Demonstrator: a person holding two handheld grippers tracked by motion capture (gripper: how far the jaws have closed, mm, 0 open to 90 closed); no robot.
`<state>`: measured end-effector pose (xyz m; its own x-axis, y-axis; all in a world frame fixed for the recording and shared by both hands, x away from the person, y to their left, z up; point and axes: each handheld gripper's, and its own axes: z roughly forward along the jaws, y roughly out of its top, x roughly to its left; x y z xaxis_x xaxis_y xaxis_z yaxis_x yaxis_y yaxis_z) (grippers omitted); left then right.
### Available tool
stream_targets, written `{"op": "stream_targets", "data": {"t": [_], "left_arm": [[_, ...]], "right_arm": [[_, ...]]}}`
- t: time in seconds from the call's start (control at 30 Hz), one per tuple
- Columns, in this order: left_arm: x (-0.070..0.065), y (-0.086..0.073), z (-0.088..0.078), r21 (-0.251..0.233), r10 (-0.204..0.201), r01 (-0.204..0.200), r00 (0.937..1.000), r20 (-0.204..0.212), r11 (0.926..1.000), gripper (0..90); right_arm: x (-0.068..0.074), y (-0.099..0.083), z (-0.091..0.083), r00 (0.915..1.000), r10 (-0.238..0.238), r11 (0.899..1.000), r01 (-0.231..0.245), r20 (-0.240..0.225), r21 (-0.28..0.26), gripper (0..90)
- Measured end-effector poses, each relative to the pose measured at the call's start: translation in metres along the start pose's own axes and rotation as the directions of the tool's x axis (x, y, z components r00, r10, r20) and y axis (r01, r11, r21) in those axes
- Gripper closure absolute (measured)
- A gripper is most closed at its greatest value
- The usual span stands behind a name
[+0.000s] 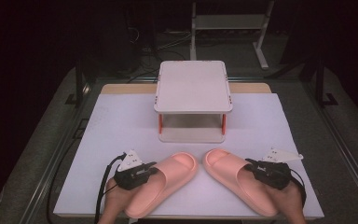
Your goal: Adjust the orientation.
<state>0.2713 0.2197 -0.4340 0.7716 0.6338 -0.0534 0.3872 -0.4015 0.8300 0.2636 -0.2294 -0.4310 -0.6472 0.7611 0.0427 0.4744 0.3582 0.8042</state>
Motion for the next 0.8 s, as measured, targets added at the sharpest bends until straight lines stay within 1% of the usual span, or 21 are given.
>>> {"op": "stream_targets", "data": {"t": [0.33, 0.4, 0.5, 0.7, 0.8], "left_arm": [[0.005, 0.001, -0.008, -0.033, -0.023, 0.023, 0.9997, -0.006, 0.9992, 77.6], [0.006, 0.001, -0.010, -0.040, -0.021, 0.021, 0.9998, -0.005, 0.9990, 78.1], [0.007, 0.001, -0.013, -0.055, -0.032, 0.032, 0.9995, 0.000, 0.9980, 78.8], [0.008, 0.003, -0.019, -0.065, -0.022, 0.022, 0.9998, 0.000, 0.9976, 80.9], [0.008, 0.003, -0.023, -0.080, -0.025, 0.025, 0.9997, 0.001, 0.9965, 81.5]], "right_arm": [[0.000, 0.001, -0.004, 1.0000, 0.004, 1.000, -0.004, -0.002, -0.009, 78.7], [0.000, 0.001, -0.004, 1.0000, 0.006, 1.000, -0.006, -0.004, -0.014, 78.8], [0.000, 0.002, -0.006, 1.0000, 0.008, 1.000, -0.008, -0.005, -0.021, 78.8], [0.001, 0.003, -0.007, 0.9999, 0.009, 1.000, -0.010, -0.009, -0.027, 79.3], [0.002, 0.003, -0.007, 0.9999, 0.010, 1.000, -0.010, -0.011, -0.028, 79.3]]}}
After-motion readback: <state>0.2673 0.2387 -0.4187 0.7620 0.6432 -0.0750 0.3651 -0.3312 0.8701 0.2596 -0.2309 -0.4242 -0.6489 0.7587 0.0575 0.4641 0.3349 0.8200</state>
